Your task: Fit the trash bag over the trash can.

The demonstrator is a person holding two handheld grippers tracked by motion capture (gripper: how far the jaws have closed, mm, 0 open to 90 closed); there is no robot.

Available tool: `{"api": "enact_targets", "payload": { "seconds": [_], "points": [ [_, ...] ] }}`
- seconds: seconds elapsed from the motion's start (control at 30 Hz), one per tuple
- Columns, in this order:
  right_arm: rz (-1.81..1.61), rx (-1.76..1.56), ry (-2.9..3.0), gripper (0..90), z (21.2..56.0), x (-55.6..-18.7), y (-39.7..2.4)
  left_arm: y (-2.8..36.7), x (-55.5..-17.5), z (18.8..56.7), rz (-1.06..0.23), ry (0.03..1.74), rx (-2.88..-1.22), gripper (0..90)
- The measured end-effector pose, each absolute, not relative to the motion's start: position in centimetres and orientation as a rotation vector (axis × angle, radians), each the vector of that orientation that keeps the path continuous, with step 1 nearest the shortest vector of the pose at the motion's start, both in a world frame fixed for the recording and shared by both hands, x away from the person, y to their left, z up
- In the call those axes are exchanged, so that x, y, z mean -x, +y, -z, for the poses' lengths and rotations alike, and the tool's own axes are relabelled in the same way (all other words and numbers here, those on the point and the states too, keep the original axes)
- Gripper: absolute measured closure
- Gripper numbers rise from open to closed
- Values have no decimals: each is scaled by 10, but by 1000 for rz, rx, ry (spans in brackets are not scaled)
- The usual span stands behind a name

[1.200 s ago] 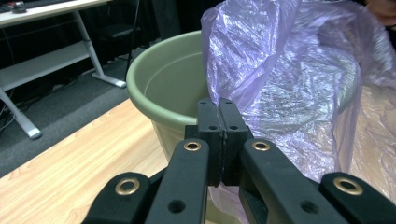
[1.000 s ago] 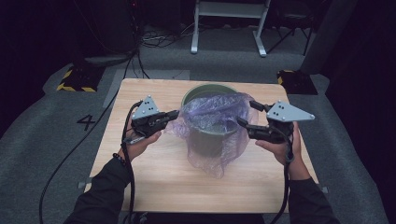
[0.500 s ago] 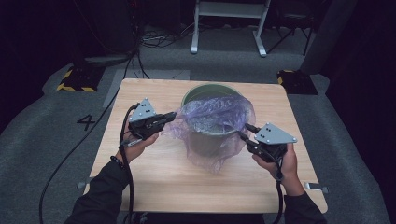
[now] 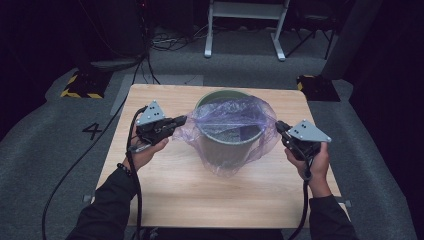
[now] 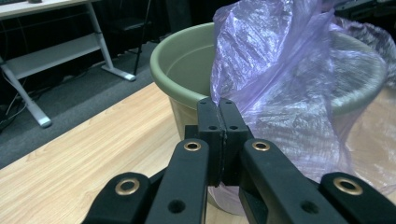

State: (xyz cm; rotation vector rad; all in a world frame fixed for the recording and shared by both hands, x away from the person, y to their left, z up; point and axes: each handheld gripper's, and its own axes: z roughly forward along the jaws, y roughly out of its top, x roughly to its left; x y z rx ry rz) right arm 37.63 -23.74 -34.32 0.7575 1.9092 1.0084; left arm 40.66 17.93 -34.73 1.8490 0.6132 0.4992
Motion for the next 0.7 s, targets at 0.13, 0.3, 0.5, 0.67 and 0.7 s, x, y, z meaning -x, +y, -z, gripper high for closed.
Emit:
{"api": "enact_targets", "payload": {
  "seconds": [0.13,0.3,0.5,0.67,0.7],
  "points": [
    [-1066,-767,1891,863,333,-386,-240,182,-413,348,-482,632,-1835,882],
    [-1100,-784,1882,874,324,-405,-240,182,-419,348,-486,643,-1834,879],
    [-1102,-831,1917,870,326,-428,-237,181,-429,351,-481,668,-1841,879],
    [-1143,-930,1961,867,340,-455,-237,181,-447,363,-455,732,-1832,879],
    [-1154,-941,1969,867,343,-459,-237,180,-450,365,-465,739,-1838,878]
  ]
}}
